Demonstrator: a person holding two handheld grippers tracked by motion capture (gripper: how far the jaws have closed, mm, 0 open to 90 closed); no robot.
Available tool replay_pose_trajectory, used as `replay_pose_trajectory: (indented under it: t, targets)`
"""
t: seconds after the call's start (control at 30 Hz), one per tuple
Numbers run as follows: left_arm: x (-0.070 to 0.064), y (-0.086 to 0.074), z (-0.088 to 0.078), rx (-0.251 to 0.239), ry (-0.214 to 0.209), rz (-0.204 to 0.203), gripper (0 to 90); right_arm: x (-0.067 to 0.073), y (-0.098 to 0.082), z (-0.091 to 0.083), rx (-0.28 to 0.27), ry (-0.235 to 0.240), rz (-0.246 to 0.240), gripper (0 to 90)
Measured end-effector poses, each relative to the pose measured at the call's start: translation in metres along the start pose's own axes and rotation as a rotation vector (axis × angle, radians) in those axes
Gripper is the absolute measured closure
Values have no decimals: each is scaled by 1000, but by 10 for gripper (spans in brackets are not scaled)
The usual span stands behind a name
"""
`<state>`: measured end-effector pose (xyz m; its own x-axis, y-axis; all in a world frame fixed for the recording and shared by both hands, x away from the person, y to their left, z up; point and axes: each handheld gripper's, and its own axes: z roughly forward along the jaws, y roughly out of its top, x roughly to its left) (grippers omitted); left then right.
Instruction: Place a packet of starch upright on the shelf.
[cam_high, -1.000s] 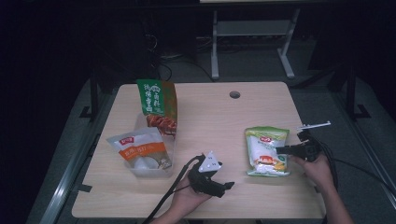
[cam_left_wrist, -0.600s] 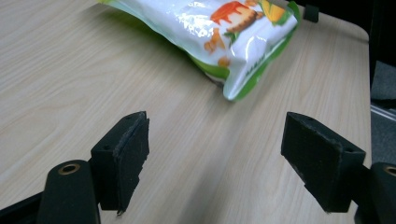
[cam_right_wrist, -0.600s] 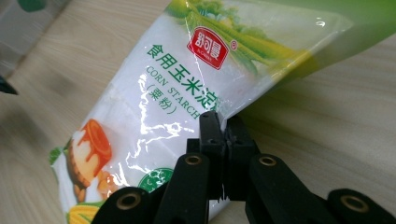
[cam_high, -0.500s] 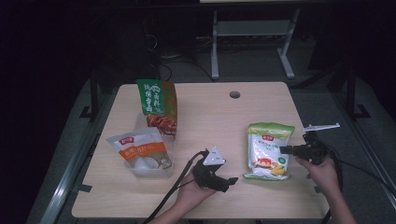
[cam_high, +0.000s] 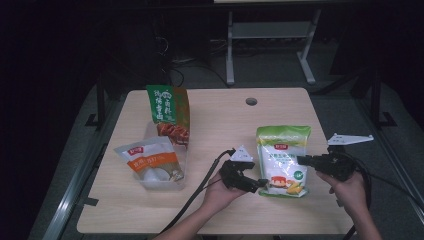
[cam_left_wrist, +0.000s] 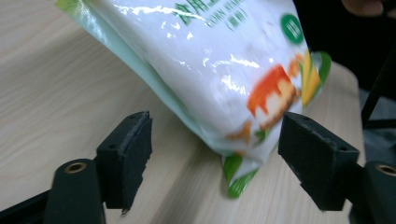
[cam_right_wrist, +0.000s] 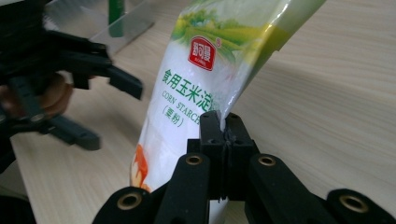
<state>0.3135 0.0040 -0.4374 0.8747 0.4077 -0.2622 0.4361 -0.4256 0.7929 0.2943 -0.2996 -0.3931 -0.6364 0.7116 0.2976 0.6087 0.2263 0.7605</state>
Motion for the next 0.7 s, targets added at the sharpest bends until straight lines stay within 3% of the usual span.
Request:
replay_pose_trajectory:
  t: [0.13, 0.3, 0.37, 0.43, 0.57, 0.7]
  targets:
    - [5, 4, 9, -4, -25, -31, 324, 7, -1, -3, -13, 22, -49, 890]
    - [9, 7, 15, -23, -95, -66, 532, 15, -1, -4, -22, 25, -89, 890]
    - [12, 8, 14, -29, -112, -94, 627, 17, -1, -4, -23, 22, -92, 891]
    - [13, 9, 12, -37, -116, -95, 721, 17, -1, -3, -26, 27, -90, 891]
    - [11, 12, 5, -50, -73, -74, 807, 18, 0, 0, -34, 33, -93, 891]
    - [11, 15, -8, -59, -2, -20, 824, 23, 5, 7, -45, 43, -98, 890]
